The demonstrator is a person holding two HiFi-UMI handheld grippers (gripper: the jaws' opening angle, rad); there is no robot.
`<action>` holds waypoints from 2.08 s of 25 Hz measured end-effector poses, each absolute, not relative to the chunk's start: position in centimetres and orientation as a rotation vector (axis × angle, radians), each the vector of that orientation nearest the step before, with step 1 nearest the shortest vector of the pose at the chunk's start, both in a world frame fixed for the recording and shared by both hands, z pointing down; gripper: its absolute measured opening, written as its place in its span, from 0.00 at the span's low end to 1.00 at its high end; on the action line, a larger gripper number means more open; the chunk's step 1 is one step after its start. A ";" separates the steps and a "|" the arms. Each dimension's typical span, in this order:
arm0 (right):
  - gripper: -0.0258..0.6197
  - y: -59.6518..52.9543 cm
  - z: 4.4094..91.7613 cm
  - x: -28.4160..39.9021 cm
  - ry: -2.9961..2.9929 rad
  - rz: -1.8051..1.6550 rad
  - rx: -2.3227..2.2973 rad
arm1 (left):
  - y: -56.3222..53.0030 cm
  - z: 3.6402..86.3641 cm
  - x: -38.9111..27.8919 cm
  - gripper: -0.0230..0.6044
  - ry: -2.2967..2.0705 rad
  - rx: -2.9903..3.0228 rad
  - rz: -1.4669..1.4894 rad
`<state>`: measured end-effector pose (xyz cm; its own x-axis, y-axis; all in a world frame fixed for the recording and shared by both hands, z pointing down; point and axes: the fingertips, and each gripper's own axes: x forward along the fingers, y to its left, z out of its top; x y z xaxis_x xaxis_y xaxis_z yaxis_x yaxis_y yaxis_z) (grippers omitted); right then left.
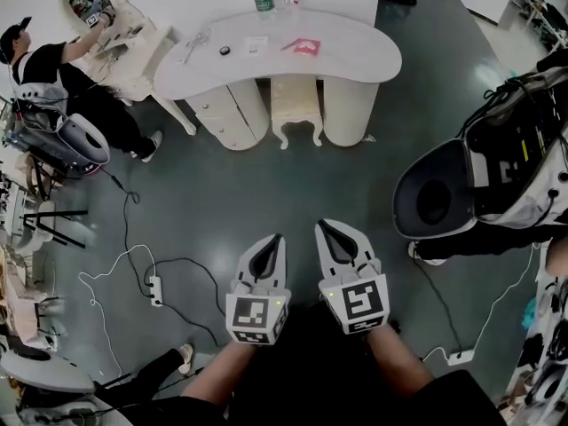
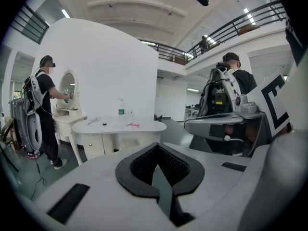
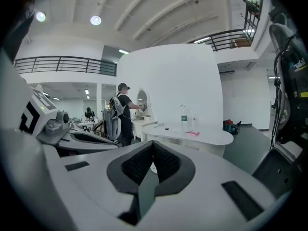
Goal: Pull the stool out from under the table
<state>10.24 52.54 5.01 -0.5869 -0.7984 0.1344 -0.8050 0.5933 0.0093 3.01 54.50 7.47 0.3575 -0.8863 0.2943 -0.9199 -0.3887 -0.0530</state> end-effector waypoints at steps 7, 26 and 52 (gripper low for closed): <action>0.05 50.0 5.6 9.3 -2.681 0.111 1.373 | 52.2 7.0 1.8 0.05 -1.644 2.512 0.394; 0.05 37.2 6.4 -0.8 -2.504 0.146 1.484 | 37.5 7.3 -10.3 0.05 -1.545 2.544 0.296; 0.05 16.1 13.2 -1.0 -2.531 0.348 1.494 | 16.3 14.1 -10.0 0.05 -1.649 2.419 0.406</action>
